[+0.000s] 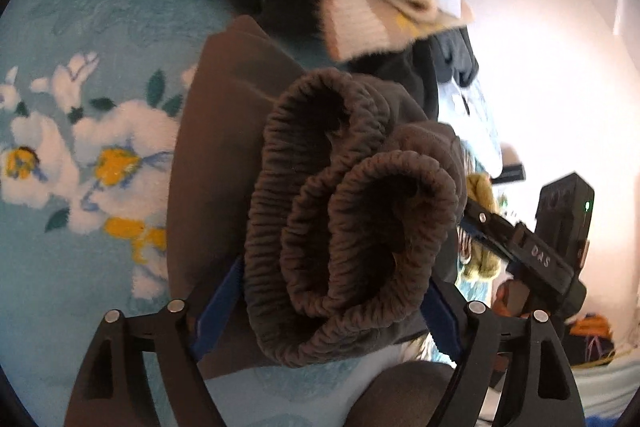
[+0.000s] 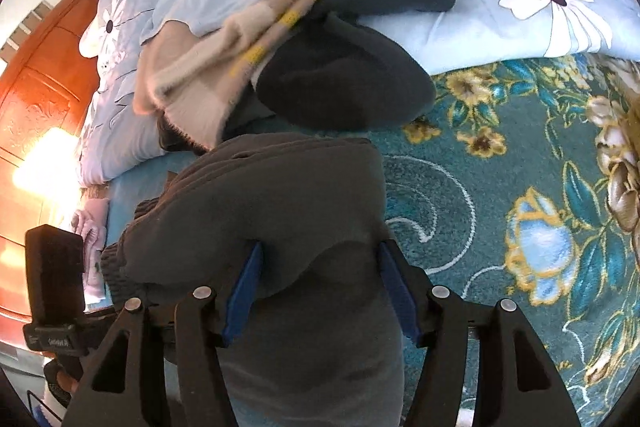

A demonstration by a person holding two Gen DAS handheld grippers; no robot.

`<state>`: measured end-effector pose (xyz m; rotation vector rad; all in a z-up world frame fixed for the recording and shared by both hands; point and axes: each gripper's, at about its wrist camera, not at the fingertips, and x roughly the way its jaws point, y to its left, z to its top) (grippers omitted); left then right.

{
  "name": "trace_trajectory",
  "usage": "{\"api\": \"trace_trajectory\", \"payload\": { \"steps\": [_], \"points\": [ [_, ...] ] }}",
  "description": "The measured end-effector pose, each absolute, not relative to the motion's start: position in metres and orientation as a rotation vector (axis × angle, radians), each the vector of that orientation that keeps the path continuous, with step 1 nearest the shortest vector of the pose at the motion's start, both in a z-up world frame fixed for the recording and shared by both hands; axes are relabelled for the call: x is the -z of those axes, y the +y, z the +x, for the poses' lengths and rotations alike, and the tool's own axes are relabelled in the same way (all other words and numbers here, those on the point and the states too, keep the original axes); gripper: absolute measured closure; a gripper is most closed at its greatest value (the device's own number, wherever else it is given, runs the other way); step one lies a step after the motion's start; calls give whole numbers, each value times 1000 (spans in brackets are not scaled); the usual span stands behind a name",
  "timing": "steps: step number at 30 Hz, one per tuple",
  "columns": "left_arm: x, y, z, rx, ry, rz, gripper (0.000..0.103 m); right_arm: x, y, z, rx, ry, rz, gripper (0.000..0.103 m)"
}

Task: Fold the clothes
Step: 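Grasp the ribbed cuffs with the left gripper while the right gripper holds the fold, then lift the folded grey sweatpants off the blanket with both grippers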

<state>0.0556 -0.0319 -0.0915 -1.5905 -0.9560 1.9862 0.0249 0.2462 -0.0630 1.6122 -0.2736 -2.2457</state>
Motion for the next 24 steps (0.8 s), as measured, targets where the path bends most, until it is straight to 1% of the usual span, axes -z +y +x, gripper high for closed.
{"api": "trace_trajectory", "payload": {
  "steps": [3,5,6,8,10,12,16,22,24],
  "points": [
    [82,-30,60,-2054,-918,-1572,29,58,252,26,2248,-316,1614,41],
    [76,-30,62,-2105,-896,-1558,41,54,257,27,2255,-341,1620,41],
    [71,-31,63,-2126,-892,-1549,44,52,260,27,2259,-353,1617,41],
    [63,-36,65,-2152,-912,-1521,56,47,265,28,2266,-381,1608,41],
    [52,-47,69,-2170,-943,-1487,61,39,270,30,2266,-403,1594,41],
    [40,-60,73,-2190,-967,-1453,63,32,270,32,2257,-405,1577,41],
    [38,-79,81,-2247,-977,-1464,64,18,259,37,2227,-354,1523,41],
    [79,-92,79,-2237,-1042,-1640,63,21,226,48,2139,-259,1487,41],
    [89,-92,77,-2223,-1048,-1671,61,32,217,48,2114,-218,1526,41]
  ]
}}
